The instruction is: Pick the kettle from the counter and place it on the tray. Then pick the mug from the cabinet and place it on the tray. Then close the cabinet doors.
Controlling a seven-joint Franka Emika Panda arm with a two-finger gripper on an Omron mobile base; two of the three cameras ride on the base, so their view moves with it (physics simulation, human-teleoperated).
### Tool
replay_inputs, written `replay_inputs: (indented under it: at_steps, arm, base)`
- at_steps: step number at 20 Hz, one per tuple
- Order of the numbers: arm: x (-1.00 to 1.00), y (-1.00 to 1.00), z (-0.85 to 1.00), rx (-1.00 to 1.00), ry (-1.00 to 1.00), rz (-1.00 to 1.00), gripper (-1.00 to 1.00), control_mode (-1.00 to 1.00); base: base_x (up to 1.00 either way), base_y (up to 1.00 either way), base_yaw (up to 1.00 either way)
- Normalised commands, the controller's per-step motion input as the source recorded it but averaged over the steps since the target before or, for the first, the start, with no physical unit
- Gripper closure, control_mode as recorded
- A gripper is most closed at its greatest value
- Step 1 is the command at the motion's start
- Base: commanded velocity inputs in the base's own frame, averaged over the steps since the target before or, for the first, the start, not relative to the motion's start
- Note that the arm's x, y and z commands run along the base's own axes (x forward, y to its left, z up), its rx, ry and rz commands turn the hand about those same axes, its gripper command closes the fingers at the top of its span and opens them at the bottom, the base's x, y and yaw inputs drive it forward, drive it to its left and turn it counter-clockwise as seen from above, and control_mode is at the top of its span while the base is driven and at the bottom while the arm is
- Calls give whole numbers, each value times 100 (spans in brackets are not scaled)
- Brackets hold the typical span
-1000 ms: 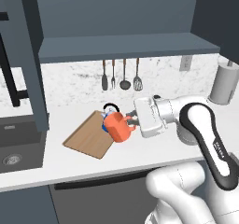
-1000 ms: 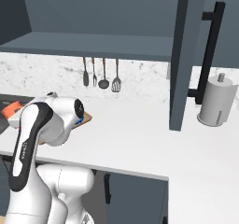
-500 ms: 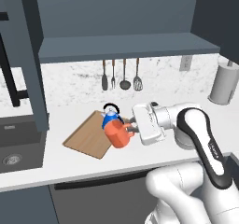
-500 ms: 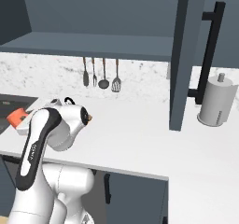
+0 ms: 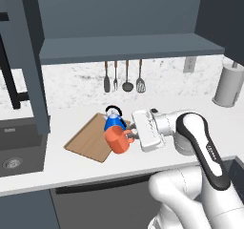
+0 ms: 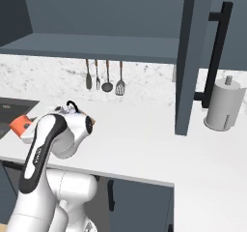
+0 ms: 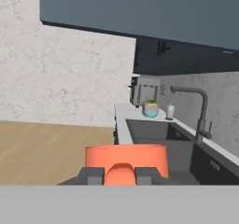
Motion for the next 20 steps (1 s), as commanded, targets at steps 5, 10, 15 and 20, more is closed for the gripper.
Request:
replay_inputs:
  at_steps: [5,10,15,20]
  arm:
    - [3,6,-33,8,-4,-3,100,-100]
    - [7,6,-28,11,-7,-1,100,-100]
    - [14,4,-29,13,-7,0,100,-100]
    - [10,5,-36,10,-7,0,100,-100]
  base:
    - [0,0,0]
    - [0,0,0]
    - [0,0,0]
    - [0,0,0]
